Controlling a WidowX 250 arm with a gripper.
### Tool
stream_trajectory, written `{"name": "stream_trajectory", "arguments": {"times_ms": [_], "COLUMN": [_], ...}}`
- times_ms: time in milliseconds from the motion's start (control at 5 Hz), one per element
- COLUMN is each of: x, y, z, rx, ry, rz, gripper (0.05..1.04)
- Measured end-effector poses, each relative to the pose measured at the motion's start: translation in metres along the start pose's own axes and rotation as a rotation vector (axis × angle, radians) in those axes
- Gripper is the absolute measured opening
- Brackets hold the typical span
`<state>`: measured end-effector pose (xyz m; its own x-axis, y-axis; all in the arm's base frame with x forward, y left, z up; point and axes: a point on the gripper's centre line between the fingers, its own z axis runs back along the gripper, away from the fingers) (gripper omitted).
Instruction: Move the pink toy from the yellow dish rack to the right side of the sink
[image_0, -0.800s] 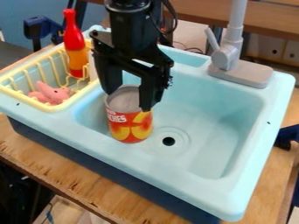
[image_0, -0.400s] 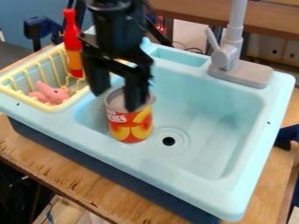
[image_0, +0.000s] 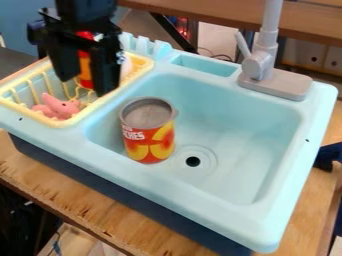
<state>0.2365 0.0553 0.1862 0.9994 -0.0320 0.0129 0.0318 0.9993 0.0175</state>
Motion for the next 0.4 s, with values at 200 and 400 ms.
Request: {"name": "stream_trajectory", "arguments": {"times_ms": [200, 400], "x": [-0.007, -0.006], "y": [0.020, 0.042], "z": [0.000, 0.001], "rx": [0.067, 0.185], "ry": [0.035, 0.018], "rz": [0.041, 0.116], "gripper": [1.000, 1.000]}}
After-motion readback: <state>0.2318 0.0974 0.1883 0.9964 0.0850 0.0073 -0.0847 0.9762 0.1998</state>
